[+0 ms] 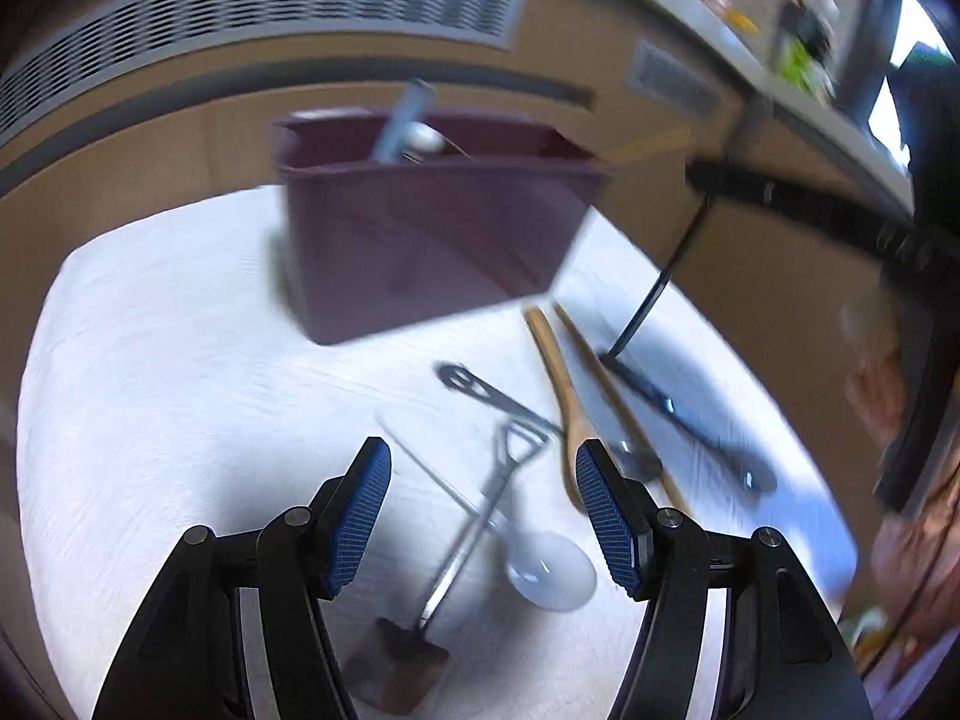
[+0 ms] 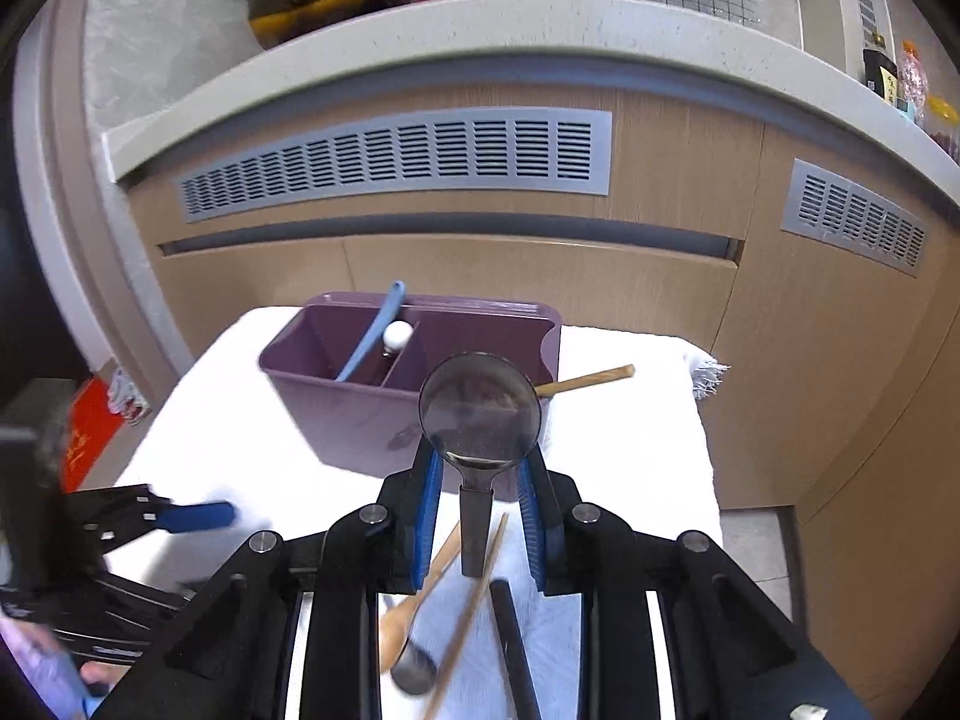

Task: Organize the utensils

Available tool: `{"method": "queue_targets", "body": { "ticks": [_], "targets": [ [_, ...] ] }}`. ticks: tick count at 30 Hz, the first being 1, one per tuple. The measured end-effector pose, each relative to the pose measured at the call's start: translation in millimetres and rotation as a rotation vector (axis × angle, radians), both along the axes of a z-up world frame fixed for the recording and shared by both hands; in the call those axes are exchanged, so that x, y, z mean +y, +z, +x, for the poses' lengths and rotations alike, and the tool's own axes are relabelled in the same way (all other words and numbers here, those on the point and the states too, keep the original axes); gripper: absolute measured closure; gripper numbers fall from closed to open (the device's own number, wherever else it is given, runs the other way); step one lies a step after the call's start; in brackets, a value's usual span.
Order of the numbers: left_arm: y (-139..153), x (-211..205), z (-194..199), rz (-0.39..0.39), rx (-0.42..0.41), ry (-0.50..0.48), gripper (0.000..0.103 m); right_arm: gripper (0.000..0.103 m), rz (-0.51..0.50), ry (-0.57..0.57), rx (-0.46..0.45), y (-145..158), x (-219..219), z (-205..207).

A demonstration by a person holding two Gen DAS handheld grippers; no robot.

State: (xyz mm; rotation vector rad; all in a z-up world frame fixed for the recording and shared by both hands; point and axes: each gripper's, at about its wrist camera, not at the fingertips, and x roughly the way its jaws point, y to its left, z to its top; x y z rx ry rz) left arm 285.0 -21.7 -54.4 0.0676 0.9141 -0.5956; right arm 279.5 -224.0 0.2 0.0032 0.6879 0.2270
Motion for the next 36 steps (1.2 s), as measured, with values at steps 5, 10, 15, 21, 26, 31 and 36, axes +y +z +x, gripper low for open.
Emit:
{"method": "queue_targets", "body": {
  "ticks": [5, 10, 15, 21, 26, 31, 36],
  "targets": [
    [-14.5, -31.4, 4.9, 0.171, 0.027, -0.092, 0.06, 0.081, 0.025, 0.033, -0.019, 10.2, -8.3, -18.3],
    [-21.3, -51.0, 9.7, 0.313, 0.028, -0.114, 0.066, 0.081, 0.015, 0.061, -0.048, 13.5, -10.5, -30.9],
    [-22.0, -46.6, 13.7, 0.29, 0.022, -0.046, 0.095, 0.081, 0.021, 0.067, -0.061, 12.2, -14.1, -38.0],
    [0.1, -21.9, -8.6, 0.12, -0.024, 0.082, 0.097, 0.081, 0.037, 0.072, -0.072, 14.6, -18.3, -43.4],
    [33.6, -8.7, -34.0, 0.038, -0.124, 0.136, 0.098, 0.081, 0.02, 0.081, -0.081, 18.8, -17.9, -49.4],
    [70.0, -7.7, -52.3, -0.001, -0.257, 0.152, 0.101, 0.081, 0.025, 0.084, -0.103, 27.9, -18.3, -56.6],
    [77.7, -7.8, -41.2, 0.003, -0.231, 0.136, 0.101, 0.081, -0.002, 0.089, -0.134, 39.0, -13.2, -63.2]
  ]
}}
